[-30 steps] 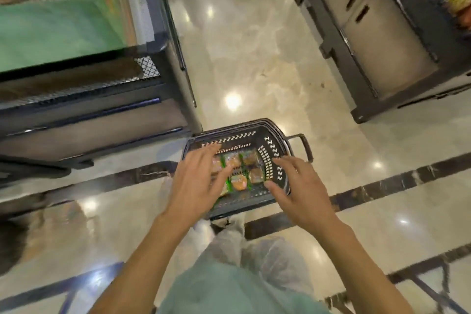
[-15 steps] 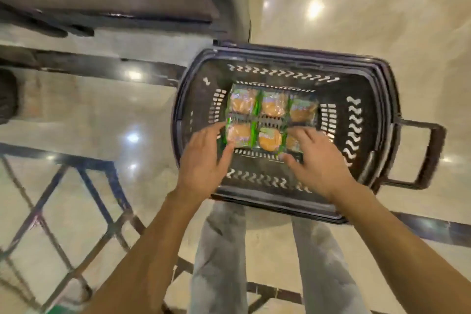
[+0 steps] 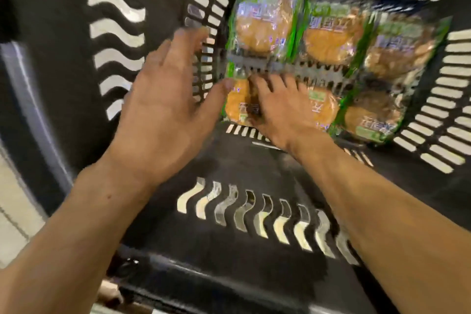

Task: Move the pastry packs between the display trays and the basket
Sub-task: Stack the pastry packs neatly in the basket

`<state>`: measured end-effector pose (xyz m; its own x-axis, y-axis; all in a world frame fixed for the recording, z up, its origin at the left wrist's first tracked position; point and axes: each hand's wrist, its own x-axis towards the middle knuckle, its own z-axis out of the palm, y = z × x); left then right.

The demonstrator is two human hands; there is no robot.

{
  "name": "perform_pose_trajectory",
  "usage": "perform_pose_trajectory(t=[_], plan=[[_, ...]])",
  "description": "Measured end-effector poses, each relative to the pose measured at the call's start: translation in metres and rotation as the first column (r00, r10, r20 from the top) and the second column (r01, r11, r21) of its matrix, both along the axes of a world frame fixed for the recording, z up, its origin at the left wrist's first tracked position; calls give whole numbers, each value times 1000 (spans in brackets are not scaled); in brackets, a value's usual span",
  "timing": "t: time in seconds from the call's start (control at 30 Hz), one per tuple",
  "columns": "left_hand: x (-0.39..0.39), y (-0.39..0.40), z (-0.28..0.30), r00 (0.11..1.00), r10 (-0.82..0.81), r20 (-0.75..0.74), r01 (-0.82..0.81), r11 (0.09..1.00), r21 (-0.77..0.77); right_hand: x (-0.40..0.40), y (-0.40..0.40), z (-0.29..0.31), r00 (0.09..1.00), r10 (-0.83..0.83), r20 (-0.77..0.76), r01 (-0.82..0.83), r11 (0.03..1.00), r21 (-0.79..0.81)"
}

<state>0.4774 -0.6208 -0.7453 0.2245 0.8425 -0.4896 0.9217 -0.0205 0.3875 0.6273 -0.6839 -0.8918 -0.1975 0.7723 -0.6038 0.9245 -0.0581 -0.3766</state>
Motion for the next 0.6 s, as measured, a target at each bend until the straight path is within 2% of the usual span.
perform_pose_trajectory(t=[0.13,0.2,0.4,0.5,0.6], plan=[[7,11,-10,1000,-23,-16,23,1000,13,-3,-3,2,996,-29,85,30,1000,-9],[14,19,-16,998,-65,-23,65,998,-9,2,-4,4,995,-64,76,68,997,-48],[43,61,-60,935,-314,-166,306,949,-73,29,-16,14,968,-223,-115,210,971,-110],[54,84,-97,836,-490,-249,458,871,-176,51,-17,21,902,-371,-219,344,926,-153],[62,97,-122,774,-541,-329,505,841,-194,74,-9,19,835,-481,-267,454,877,-159]])
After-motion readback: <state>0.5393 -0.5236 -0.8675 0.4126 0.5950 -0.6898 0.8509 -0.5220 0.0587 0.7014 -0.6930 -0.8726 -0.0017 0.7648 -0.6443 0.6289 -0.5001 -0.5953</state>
